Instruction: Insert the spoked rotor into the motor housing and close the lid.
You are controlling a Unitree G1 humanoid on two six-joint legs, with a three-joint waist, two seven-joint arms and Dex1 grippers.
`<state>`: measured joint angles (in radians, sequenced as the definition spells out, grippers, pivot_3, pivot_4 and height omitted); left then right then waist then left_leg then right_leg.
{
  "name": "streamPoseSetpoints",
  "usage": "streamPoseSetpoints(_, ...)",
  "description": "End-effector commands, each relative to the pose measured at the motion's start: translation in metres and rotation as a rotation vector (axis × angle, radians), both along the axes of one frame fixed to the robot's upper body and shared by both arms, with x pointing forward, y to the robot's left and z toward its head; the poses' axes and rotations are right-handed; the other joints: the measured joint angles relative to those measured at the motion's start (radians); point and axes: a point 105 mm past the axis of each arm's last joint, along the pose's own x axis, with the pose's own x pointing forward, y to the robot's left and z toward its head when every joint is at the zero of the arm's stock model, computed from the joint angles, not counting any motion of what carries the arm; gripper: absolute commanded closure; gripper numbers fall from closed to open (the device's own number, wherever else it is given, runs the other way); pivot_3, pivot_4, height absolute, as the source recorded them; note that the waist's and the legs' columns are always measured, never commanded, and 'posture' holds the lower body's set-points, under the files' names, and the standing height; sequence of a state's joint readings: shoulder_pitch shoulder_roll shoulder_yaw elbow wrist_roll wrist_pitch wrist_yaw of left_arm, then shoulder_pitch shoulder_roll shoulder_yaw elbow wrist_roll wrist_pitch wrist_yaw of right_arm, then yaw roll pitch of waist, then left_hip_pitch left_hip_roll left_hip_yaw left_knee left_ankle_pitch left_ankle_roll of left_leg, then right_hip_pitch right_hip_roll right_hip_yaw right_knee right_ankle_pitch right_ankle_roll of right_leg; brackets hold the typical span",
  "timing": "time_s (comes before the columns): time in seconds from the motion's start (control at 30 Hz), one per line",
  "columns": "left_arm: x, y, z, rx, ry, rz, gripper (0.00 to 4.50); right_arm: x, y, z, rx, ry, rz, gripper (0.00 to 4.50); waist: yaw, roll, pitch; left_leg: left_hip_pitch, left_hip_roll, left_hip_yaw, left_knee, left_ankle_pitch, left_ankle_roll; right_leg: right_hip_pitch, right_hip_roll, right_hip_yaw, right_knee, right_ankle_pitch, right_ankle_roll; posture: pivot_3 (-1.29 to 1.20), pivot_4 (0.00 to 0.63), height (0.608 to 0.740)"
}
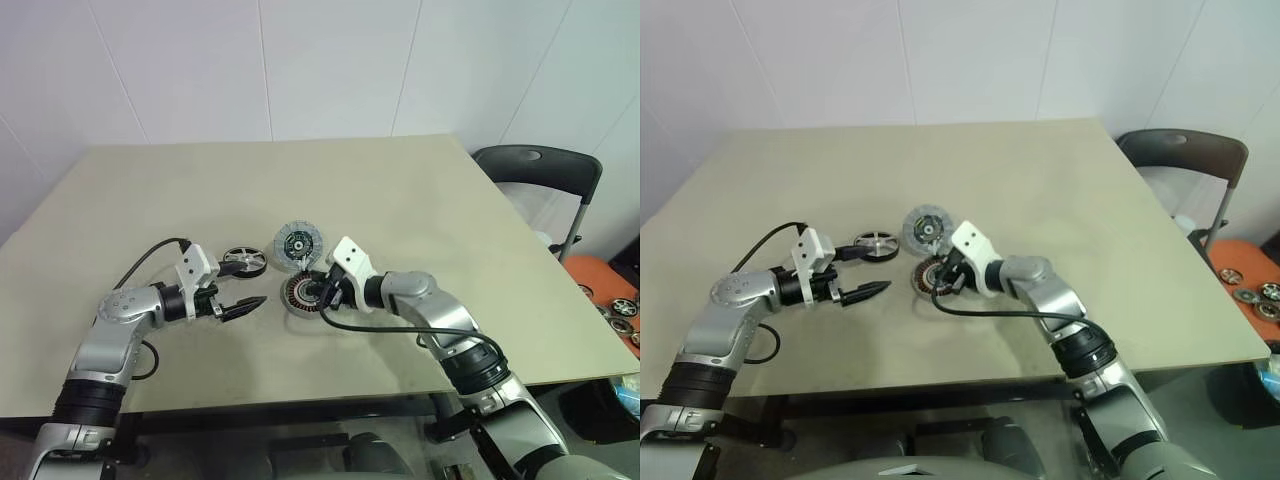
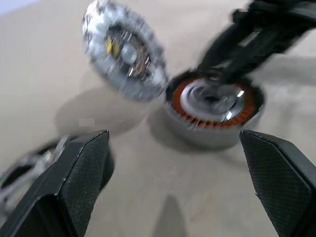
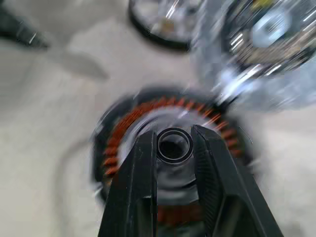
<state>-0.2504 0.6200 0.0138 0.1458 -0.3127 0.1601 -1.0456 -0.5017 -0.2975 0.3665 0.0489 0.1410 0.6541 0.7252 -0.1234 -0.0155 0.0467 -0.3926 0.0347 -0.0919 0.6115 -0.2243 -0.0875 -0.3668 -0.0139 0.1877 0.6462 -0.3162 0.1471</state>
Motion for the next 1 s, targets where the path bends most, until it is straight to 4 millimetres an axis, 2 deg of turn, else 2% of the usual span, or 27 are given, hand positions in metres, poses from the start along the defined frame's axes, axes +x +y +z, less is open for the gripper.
streamPoseSetpoints(0.03,0.005,0.000,0.011,0.012,-0.062,-0.020,0.00,-0.001,0.006,0.012,0.005,-0.051,0.020,3.83,0.000,0.000,0.000,0.000,0.000,0.000,0.000,0.000,0.000,0.000,0.000,0.000,0.000,0.000,0.000,0.00,0.000,0.740)
streamPoseSetpoints(1.0,-0.001,-0.022,0.016,0.000,-0.056,-0.066,0.00,0.016,0.001,0.012,-0.011,-0.094,-0.075,3.83,0.000,0.000,0.000,0.000,0.000,0.000,0.000,0.000,0.000,0.000,0.000,0.000,0.000,0.000,0.000,0.00,0.000,0.740)
